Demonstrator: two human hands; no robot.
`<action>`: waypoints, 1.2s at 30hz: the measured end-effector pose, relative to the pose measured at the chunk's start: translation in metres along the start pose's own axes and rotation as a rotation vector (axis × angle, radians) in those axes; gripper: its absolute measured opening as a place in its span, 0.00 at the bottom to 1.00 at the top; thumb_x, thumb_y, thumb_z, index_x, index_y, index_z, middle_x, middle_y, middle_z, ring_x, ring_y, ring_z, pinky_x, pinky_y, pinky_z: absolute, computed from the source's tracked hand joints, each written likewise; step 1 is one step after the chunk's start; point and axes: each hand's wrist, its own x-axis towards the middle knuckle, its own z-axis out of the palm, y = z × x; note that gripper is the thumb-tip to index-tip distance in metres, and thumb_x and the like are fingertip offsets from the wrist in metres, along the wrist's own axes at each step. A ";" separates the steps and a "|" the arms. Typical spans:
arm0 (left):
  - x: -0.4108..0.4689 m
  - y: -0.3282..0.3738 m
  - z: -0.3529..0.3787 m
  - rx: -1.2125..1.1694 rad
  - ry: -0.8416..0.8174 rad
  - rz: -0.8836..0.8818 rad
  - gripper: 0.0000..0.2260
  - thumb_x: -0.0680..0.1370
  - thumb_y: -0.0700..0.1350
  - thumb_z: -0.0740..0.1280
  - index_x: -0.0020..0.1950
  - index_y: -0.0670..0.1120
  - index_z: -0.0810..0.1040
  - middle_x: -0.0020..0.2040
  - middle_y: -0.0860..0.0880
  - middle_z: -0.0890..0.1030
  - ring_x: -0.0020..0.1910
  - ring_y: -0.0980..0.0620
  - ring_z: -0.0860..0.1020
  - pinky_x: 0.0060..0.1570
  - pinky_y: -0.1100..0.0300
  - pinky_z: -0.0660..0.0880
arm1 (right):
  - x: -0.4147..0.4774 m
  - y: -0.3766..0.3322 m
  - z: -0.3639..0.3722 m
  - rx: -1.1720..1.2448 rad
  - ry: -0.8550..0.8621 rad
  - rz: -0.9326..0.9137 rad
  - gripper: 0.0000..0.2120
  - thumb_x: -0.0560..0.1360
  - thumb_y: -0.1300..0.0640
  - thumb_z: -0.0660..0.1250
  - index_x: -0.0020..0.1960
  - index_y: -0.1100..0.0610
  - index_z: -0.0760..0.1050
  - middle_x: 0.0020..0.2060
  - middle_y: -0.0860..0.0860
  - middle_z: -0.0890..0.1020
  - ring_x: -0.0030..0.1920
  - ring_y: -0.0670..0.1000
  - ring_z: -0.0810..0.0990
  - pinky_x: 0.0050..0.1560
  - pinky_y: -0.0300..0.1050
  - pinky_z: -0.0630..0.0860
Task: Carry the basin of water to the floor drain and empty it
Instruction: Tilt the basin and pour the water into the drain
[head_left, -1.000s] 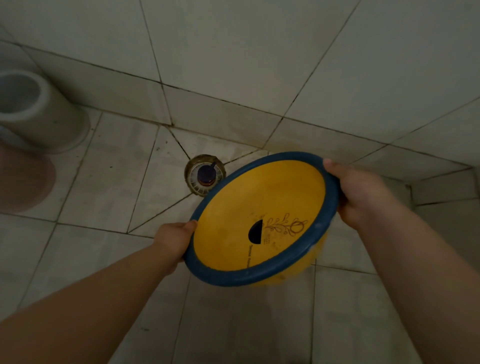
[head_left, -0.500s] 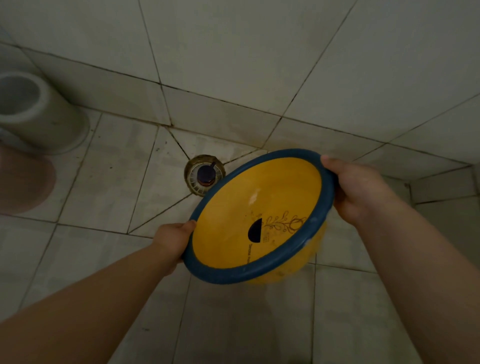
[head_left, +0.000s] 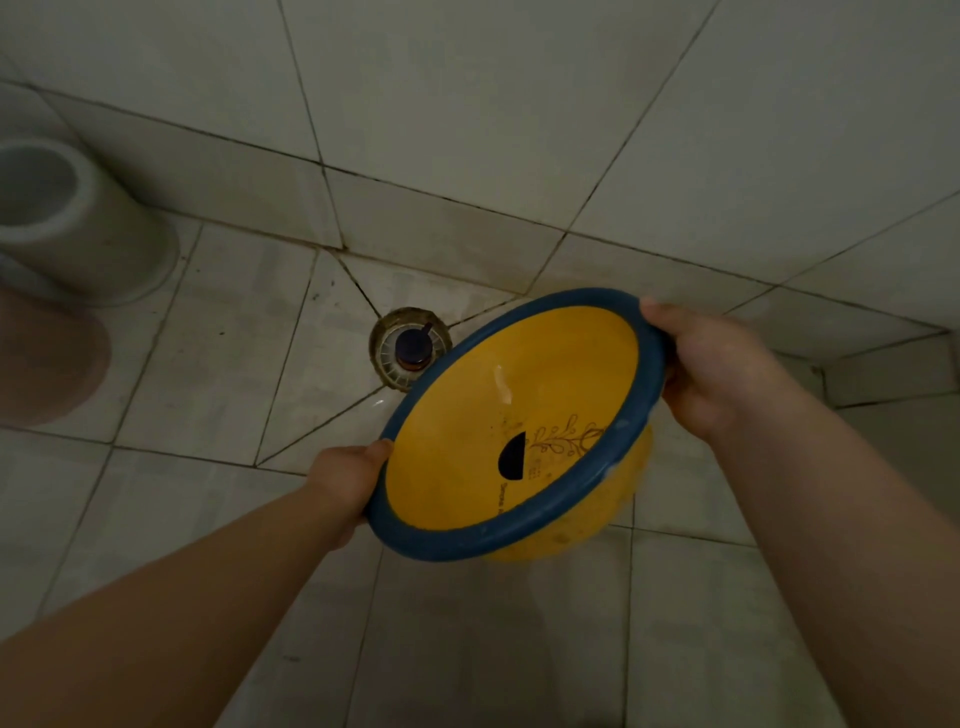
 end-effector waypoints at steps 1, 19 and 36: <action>0.000 0.000 0.000 -0.001 0.001 -0.003 0.13 0.78 0.47 0.63 0.37 0.41 0.77 0.38 0.43 0.79 0.42 0.42 0.78 0.45 0.51 0.75 | 0.000 0.000 0.000 0.003 -0.001 -0.001 0.06 0.76 0.57 0.63 0.46 0.59 0.76 0.39 0.52 0.80 0.37 0.49 0.78 0.37 0.41 0.76; 0.000 0.002 0.002 -0.035 -0.003 -0.039 0.13 0.78 0.46 0.62 0.37 0.41 0.75 0.37 0.43 0.78 0.37 0.45 0.76 0.34 0.56 0.73 | -0.007 -0.008 0.009 0.081 -0.036 -0.049 0.07 0.77 0.59 0.62 0.41 0.58 0.75 0.24 0.47 0.80 0.20 0.41 0.76 0.21 0.31 0.69; 0.001 0.003 0.000 -0.021 -0.023 -0.048 0.11 0.79 0.47 0.61 0.47 0.38 0.76 0.42 0.42 0.78 0.41 0.42 0.77 0.43 0.49 0.74 | -0.002 -0.010 0.015 0.017 -0.065 -0.098 0.07 0.77 0.58 0.61 0.42 0.58 0.75 0.33 0.51 0.73 0.29 0.45 0.70 0.23 0.32 0.68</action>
